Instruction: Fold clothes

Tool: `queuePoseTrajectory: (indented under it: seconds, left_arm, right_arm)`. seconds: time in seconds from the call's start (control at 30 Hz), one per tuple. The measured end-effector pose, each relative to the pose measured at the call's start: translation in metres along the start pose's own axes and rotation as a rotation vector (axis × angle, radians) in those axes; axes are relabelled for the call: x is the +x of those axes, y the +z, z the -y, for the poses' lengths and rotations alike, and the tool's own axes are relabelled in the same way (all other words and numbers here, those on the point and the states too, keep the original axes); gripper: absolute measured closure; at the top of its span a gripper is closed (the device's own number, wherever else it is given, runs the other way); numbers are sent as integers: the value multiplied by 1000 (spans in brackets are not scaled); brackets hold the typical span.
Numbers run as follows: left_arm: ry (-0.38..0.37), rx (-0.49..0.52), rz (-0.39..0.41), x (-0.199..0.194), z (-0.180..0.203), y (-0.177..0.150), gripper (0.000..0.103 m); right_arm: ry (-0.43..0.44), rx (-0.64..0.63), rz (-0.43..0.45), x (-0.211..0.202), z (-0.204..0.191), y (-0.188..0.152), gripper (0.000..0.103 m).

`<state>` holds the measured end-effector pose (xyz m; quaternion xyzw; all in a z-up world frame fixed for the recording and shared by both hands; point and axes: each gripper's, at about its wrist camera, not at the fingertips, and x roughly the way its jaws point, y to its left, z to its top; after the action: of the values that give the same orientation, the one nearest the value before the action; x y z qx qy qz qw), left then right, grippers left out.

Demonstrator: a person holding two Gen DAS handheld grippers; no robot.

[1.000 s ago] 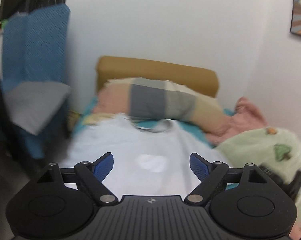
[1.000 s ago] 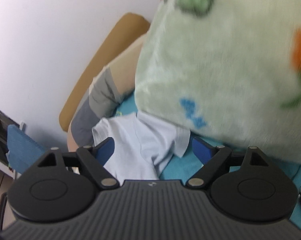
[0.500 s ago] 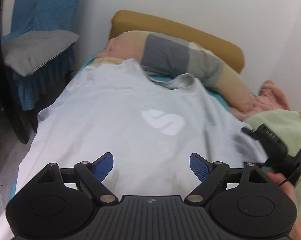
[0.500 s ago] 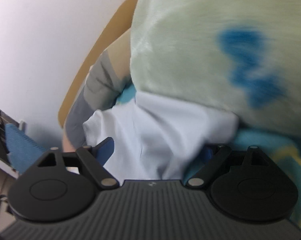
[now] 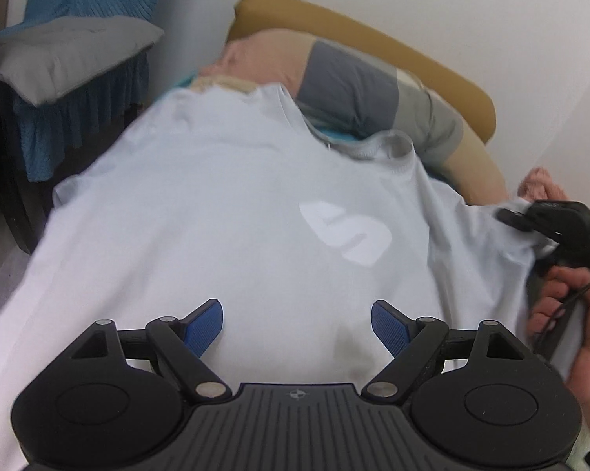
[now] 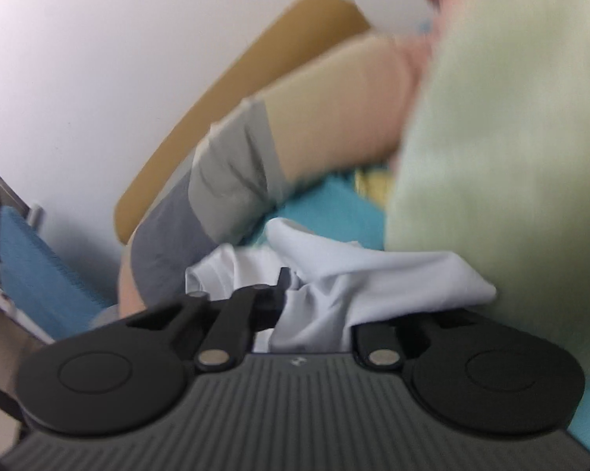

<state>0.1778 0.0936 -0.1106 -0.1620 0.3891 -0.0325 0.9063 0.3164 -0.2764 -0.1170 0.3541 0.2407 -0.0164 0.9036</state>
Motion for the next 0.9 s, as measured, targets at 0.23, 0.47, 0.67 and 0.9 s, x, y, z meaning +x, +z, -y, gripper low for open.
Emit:
queuePoseTrajectory:
  seconds: [0.23, 0.47, 0.67, 0.9]
  left_arm:
    - [4, -48, 65, -37, -23, 15, 18]
    - [54, -132, 112, -60, -67, 24, 18]
    - [99, -217, 86, -50, -106, 24, 18]
    - [99, -215, 25, -20, -116, 19, 18]
  right_arm:
    - [-174, -337, 105, -34, -67, 21, 91]
    - [-74, -734, 119, -15, -185, -40, 94]
    - [10, -954, -36, 48, -231, -135, 96]
    - [41, -954, -101, 75, -222, -161, 95]
